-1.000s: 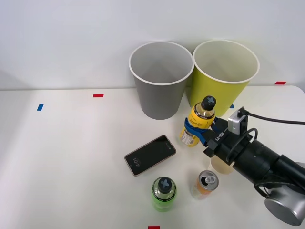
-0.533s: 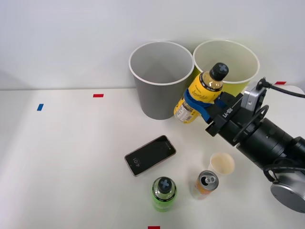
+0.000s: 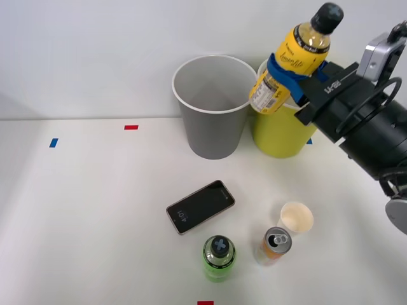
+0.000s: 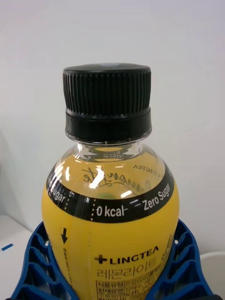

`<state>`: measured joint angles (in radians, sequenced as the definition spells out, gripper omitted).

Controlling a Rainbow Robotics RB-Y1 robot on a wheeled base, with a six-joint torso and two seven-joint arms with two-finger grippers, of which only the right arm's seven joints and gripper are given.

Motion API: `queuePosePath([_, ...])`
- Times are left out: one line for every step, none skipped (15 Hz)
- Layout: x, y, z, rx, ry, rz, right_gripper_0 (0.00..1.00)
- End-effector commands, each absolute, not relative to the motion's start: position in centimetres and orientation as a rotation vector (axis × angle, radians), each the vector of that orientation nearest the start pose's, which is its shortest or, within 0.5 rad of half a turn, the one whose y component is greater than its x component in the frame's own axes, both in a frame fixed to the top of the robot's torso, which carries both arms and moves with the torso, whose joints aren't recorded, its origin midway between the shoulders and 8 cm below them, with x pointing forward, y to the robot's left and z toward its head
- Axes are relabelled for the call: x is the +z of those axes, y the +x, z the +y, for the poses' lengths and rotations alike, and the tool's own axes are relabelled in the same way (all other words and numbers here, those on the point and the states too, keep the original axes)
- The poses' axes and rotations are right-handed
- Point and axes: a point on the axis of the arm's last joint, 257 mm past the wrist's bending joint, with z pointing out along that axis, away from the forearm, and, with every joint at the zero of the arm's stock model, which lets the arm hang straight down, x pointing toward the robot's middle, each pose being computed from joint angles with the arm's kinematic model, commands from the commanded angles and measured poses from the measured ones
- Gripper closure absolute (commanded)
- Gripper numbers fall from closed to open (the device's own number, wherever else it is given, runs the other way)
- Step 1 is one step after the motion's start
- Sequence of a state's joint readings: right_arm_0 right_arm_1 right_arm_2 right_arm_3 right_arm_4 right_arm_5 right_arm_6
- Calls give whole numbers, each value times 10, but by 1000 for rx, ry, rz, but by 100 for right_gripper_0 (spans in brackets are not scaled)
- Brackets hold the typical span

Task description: Put cans in the gray bin, plastic bottles in the light green bin

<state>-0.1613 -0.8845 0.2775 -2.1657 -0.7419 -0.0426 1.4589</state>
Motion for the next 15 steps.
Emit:
queuePosePath([67, 472, -145, 486, -441, 1176, 100])
queuePosePath([70, 477, -152, 467, -431, 1187, 100])
queuePosePath([72, 484, -158, 457, -419, 1188, 100])
queuePosePath([72, 491, -161, 448, -412, 1192, 100])
queuePosePath([74, 497, -165, 440, -406, 1190, 100])
queuePosePath([75, 506, -170, 427, -396, 1195, 100])
queuePosePath([76, 513, -174, 420, -386, 1196, 100])
queuePosePath([79, 519, -177, 417, -374, 1195, 100])
queuePosePath([79, 531, -179, 413, -357, 1197, 100])
queuePosePath([77, 541, -180, 404, -348, 1202, 100])
queuePosePath([76, 551, -181, 398, -340, 1207, 100])
queuePosePath([73, 564, -183, 385, -326, 1216, 100])
queuePosePath([66, 575, -185, 371, -318, 1233, 100])
queuePosePath([62, 584, -187, 356, -315, 1245, 100])
queuePosePath([58, 596, -190, 334, -315, 1259, 100])
